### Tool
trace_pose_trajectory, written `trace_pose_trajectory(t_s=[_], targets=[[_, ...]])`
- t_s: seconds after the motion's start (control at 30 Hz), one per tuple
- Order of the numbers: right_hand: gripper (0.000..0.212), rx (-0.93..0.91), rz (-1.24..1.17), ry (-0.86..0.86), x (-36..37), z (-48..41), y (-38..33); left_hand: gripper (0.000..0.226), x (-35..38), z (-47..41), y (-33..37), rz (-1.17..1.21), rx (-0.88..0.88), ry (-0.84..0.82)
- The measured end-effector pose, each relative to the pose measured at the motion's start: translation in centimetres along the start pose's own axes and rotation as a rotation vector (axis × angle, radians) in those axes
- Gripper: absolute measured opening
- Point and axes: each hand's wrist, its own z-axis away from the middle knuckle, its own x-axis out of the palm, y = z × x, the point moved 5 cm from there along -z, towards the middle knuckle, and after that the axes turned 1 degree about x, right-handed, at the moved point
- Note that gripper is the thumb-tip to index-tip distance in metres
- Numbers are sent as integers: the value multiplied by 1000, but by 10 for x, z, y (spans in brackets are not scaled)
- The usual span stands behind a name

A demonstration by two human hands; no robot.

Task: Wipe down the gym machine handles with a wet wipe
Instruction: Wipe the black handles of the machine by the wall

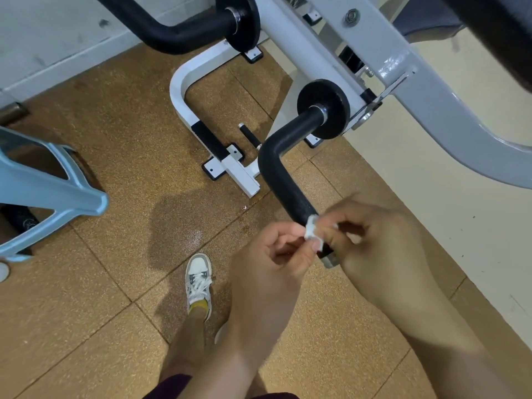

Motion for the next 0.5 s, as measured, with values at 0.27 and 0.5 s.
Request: trace_pose_trajectory(t_s=[0.27, 0.5], targets=[[22, 69, -22, -54, -2, -1, -1, 24, 12, 4, -12, -140, -71, 54], [17, 94, -19, -123, 1, -16, -3, 42, 8, -2, -2, -215, 4, 86]])
